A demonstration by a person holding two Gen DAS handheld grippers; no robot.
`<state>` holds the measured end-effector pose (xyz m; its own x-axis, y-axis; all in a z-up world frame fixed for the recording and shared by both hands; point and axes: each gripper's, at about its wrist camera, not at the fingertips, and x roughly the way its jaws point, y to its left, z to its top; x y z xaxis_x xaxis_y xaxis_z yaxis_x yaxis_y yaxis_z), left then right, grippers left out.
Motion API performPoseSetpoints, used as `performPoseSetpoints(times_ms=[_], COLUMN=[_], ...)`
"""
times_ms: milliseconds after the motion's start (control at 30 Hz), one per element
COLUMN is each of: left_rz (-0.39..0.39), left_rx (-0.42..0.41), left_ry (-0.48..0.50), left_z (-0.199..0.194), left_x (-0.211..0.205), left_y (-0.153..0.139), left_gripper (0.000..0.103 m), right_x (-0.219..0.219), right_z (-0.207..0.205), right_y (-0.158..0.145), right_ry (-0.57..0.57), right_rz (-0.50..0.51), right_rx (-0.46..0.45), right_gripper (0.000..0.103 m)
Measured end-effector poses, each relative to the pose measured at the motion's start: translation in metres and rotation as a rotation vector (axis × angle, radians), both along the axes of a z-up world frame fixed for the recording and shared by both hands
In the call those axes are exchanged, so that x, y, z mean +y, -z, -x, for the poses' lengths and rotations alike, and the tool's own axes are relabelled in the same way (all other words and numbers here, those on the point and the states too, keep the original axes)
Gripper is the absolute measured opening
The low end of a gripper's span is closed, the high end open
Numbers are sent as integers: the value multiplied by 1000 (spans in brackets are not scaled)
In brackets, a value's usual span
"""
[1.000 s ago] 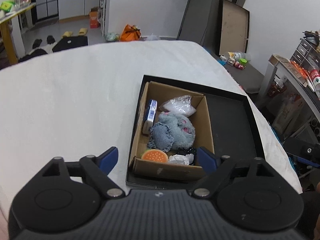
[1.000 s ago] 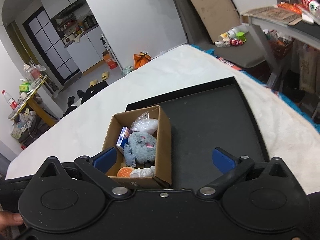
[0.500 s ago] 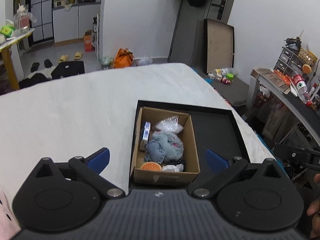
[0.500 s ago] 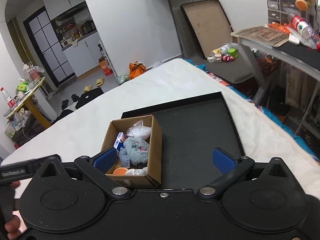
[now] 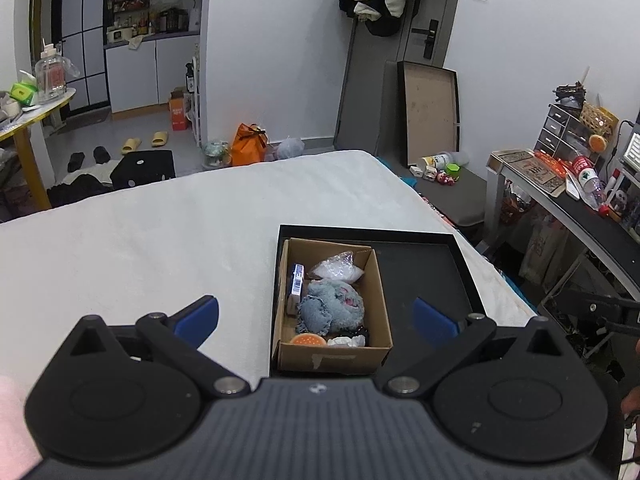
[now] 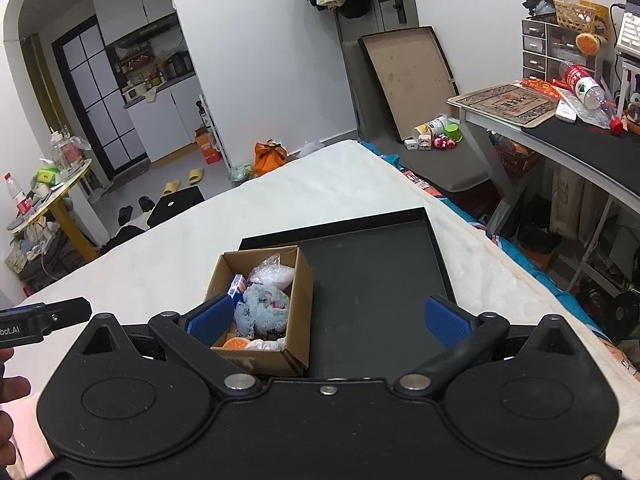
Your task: Organize soft objects
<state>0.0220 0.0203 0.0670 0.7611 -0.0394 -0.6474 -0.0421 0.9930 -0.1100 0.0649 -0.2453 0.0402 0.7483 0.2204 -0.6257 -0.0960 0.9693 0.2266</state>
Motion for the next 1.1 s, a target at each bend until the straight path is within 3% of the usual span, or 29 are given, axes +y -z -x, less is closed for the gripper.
performPoseSetpoints(times_ms=[533, 1100], left_rz=[-44, -55], left_rx=[-21, -8], left_ry=[-16, 24], left_z=[33, 52], left_x=[0, -7], left_y=[-13, -1], left_gripper=[103, 103], right_x=[1, 13], right_z=[29, 50], right_y=[-19, -5], right_ry=[-50, -118], right_rz=[17, 65], right_rx=[-41, -12], right_gripper=[103, 103])
